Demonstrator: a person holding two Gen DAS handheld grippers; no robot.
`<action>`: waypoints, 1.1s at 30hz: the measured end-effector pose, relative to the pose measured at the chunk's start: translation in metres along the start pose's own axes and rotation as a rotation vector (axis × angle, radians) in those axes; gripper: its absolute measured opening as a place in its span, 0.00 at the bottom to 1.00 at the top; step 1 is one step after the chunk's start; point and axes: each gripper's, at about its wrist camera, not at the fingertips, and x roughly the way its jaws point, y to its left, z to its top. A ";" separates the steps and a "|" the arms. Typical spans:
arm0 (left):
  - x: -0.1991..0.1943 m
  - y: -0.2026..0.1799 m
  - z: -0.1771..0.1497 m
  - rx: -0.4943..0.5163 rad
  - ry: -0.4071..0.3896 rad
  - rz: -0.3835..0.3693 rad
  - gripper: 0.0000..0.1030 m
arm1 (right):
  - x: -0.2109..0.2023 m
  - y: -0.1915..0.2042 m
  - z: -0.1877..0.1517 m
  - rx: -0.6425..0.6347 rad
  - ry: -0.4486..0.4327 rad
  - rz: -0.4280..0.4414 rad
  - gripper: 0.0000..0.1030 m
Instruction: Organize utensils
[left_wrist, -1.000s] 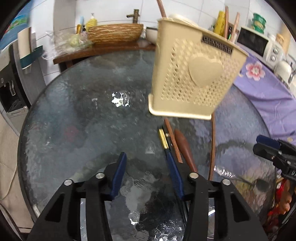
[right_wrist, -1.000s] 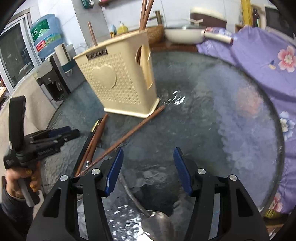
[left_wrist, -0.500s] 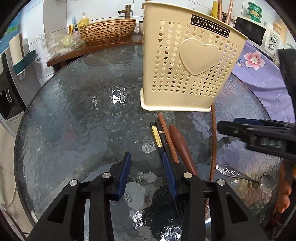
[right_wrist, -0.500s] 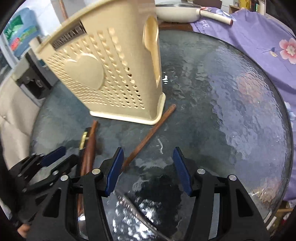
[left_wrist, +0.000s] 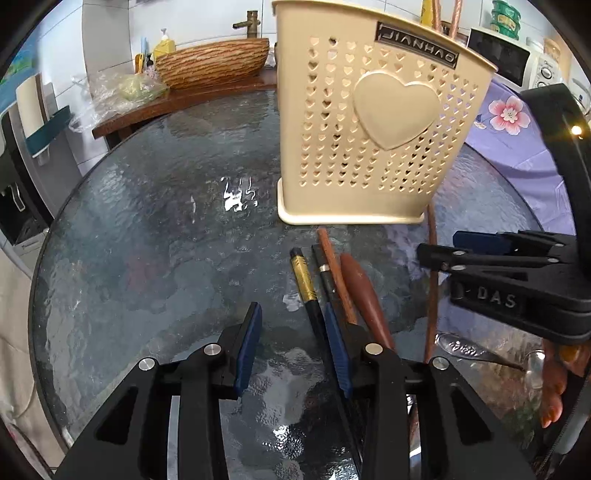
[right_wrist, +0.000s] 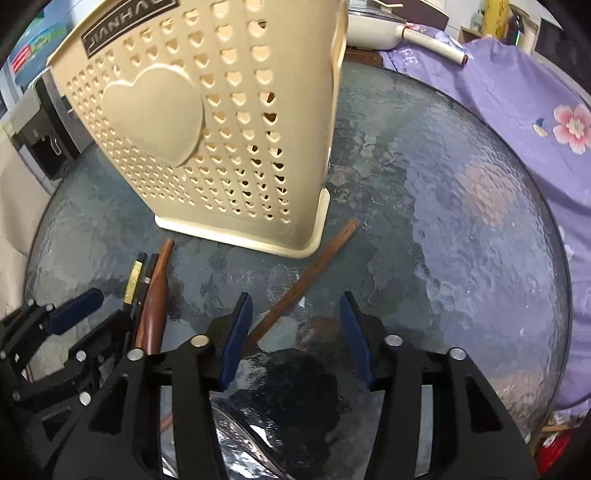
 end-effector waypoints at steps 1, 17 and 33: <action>0.000 0.000 -0.001 0.009 0.001 0.009 0.34 | -0.001 0.000 0.000 -0.003 0.003 0.000 0.44; 0.011 0.004 0.018 0.021 0.035 0.042 0.34 | -0.001 -0.025 0.011 0.091 0.051 0.067 0.28; 0.010 0.012 0.019 0.013 0.039 0.042 0.10 | 0.010 -0.072 0.024 0.317 0.017 0.172 0.04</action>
